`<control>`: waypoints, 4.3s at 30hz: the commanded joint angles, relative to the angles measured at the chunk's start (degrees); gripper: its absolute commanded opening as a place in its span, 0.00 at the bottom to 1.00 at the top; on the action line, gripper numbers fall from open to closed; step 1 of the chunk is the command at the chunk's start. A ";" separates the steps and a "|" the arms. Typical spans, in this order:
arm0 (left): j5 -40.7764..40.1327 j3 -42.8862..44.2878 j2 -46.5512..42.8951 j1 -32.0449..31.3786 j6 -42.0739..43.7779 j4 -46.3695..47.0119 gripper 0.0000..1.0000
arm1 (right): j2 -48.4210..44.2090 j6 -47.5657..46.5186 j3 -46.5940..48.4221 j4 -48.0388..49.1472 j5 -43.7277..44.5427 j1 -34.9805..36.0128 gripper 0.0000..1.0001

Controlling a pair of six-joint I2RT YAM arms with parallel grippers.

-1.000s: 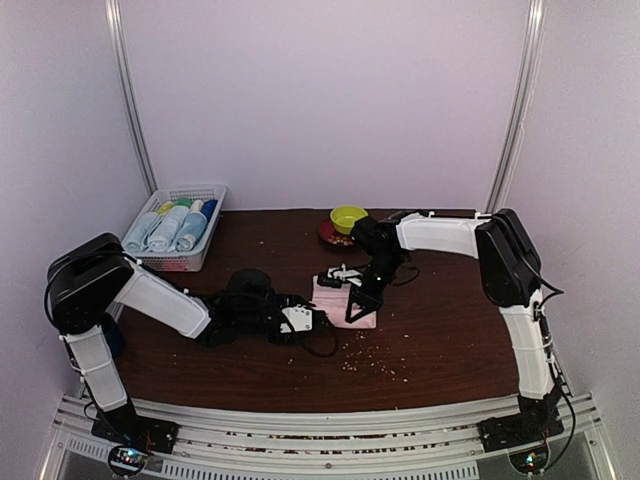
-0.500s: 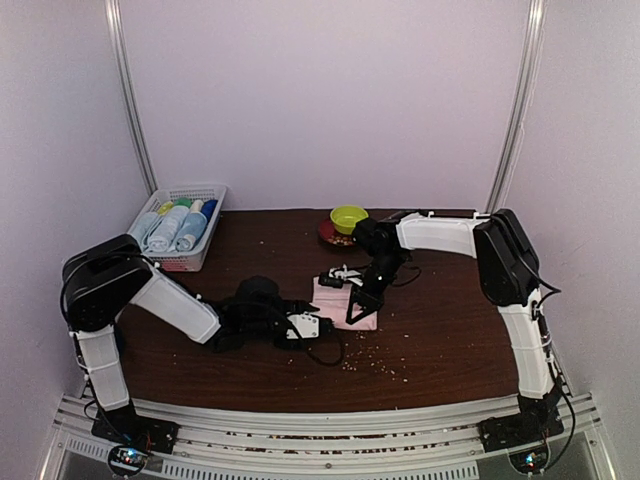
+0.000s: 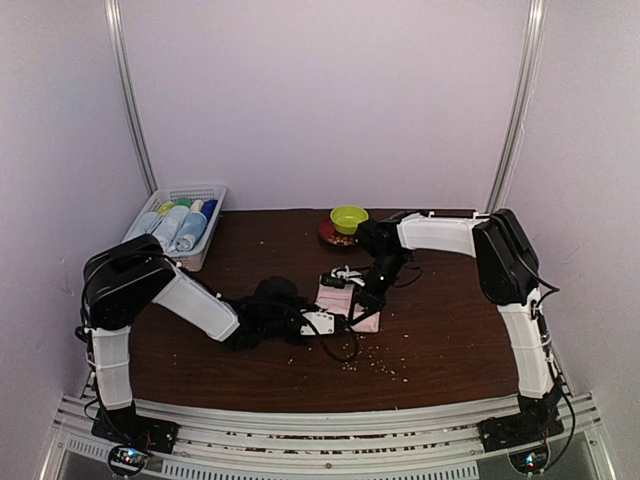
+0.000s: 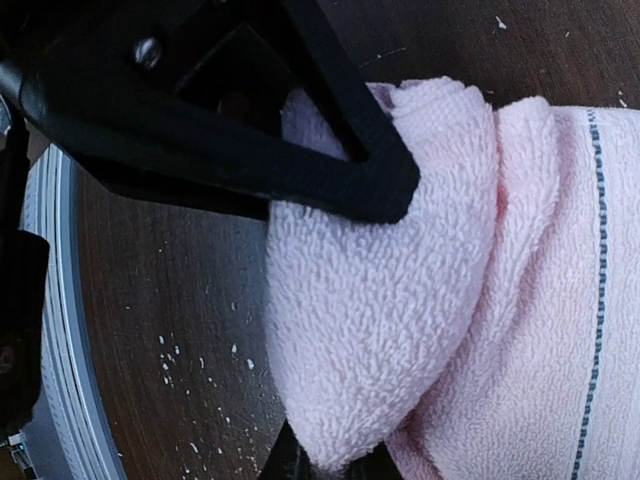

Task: Roll the towels
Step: Roll the towel at the center of the board.

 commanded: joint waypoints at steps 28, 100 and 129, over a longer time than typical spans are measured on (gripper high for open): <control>17.40 39.41 11.75 2.29 -10.39 -70.30 0.00 | -53.62 18.81 -56.35 56.45 49.94 6.46 1.00; 15.66 27.94 -3.72 11.70 -19.58 -54.73 0.58 | -27.14 1.06 -45.54 48.19 41.92 14.89 0.00; 16.55 -12.20 -22.47 9.79 -11.89 7.24 0.98 | -10.10 11.24 -26.56 20.15 8.24 -4.23 0.05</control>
